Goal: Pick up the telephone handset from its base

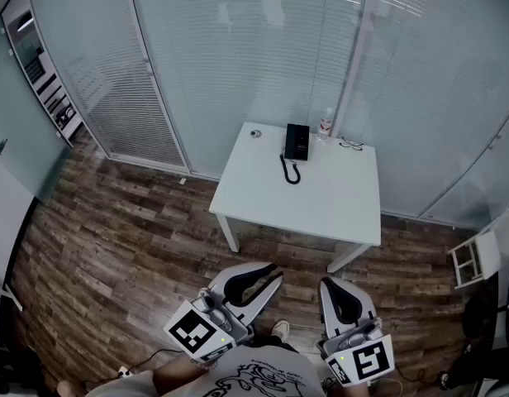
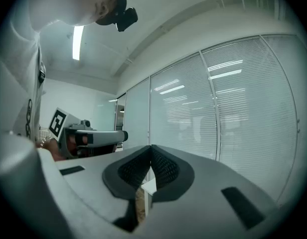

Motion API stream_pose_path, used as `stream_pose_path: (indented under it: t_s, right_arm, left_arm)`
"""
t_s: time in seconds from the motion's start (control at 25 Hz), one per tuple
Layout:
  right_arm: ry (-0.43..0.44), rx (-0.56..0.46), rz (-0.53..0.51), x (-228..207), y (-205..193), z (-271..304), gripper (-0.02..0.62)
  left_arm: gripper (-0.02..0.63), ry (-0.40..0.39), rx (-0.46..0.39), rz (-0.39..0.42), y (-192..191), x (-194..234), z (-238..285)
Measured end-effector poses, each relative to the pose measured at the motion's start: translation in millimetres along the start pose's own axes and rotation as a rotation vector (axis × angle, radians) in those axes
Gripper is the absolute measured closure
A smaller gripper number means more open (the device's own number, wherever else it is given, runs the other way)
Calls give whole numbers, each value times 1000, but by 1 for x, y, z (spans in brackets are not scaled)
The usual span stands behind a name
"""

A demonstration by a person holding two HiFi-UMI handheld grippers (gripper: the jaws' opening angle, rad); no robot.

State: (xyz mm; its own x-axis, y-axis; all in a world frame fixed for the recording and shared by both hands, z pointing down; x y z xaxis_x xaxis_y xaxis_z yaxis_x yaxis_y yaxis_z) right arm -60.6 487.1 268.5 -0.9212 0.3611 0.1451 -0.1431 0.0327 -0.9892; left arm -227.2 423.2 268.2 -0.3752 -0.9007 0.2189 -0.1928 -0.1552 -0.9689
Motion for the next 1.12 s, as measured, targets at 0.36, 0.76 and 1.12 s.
stream_pose_path:
  t_s: [0.36, 0.76, 1.12]
  right_arm:
    - [14, -22, 29, -34, -5, 0, 589]
    - [53, -2, 28, -88, -26, -15, 589]
    - [84, 25, 57, -116, -44, -5, 589]
  left_arm:
    - [554, -1, 7, 12, -5, -5, 37]
    - [554, 37, -30, 0, -15, -27, 84]
    - [554, 78, -6, -28, -28, -17, 107]
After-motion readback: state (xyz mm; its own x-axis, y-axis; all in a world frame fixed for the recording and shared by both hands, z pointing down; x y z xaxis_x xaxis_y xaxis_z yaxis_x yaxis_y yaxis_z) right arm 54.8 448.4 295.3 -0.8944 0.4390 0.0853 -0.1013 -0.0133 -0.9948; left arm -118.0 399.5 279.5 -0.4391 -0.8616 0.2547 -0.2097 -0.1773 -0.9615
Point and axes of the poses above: the fingertips, and each gripper's own axes: z forward along the fingers, x to its left, y out of its top, the point moved 7 cm from there along -z, backward along the fingers, and after that the axes turned 6 degrees about -z, right-handed, at the moved point
